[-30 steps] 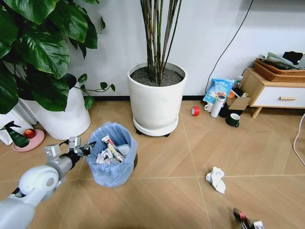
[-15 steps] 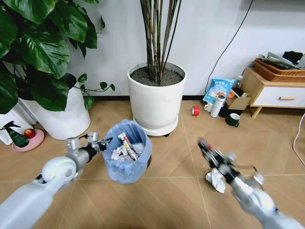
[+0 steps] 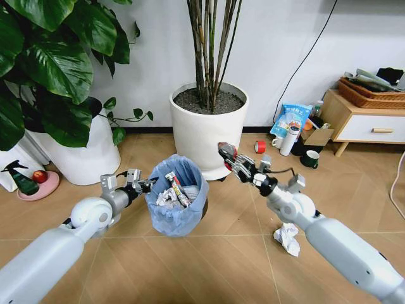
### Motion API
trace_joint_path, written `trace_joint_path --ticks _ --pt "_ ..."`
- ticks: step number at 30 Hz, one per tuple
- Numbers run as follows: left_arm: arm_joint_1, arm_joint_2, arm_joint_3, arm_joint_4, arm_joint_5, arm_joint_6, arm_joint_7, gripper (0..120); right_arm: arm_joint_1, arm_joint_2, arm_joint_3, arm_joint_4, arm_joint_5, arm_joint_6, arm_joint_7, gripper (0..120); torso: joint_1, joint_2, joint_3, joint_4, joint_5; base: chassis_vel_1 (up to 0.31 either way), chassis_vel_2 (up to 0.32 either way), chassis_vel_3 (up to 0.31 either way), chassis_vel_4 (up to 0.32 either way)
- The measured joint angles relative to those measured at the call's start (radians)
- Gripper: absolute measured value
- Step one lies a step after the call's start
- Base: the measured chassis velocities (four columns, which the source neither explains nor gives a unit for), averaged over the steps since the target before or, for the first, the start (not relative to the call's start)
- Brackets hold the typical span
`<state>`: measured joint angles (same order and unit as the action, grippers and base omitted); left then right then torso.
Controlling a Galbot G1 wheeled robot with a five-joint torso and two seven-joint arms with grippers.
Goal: Pick up the trash bin and place the garbage on the floor into it.
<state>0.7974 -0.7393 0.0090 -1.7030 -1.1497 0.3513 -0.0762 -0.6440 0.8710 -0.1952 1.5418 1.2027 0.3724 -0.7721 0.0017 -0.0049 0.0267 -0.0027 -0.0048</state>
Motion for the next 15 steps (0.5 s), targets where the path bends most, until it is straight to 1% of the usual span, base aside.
trace_joint_path --ticks 1,4,5,8,13,15 --pt "0.0 0.0 0.0 0.0 0.0 0.0 0.0 0 0.0 0.0 0.0 0.0 0.0 0.0 0.0 15 0.0 0.0 0.0 0.0 0.0 0.0 0.0 0.0 0.0" --pt "-0.038 -0.023 0.027 0.015 -0.003 0.0 -0.002 0 0.083 0.021 -0.102 -0.01 0.038 -0.008 -0.003 15 0.0 0.0 0.0 0.0003 -0.0002 0.0 0.0 0.0 0.0" --pt "-0.038 -0.023 0.027 0.015 -0.003 0.0 -0.002 0 0.083 0.021 -0.102 -0.01 0.038 -0.008 -0.003 15 0.0 0.0 0.0 0.0003 -0.0002 0.0 0.0 0.0 0.0" --pt "-0.06 -0.037 0.042 0.022 -0.004 0.0 -0.005 0 0.123 0.04 -0.162 -0.024 0.045 -0.008 -0.002 15 0.0 0.0 0.0 0.0002 0.0 0.0 0.0 0.0 0.0" --pt "-0.071 -0.043 0.052 0.022 -0.005 0.003 -0.007 0 0.14 0.056 -0.193 -0.041 0.045 -0.008 0.0 15 0.0 0.0 0.0 0.0002 0.0 0.0 0.0 0.0 0.0" --pt "-0.078 -0.044 0.058 0.021 -0.01 0.006 -0.013 0 0.149 0.062 -0.221 -0.05 0.028 -0.008 0.028 15 0.0 0.0 0.0 0.0002 0.0001 0.0 0.0 0.0 0.0"
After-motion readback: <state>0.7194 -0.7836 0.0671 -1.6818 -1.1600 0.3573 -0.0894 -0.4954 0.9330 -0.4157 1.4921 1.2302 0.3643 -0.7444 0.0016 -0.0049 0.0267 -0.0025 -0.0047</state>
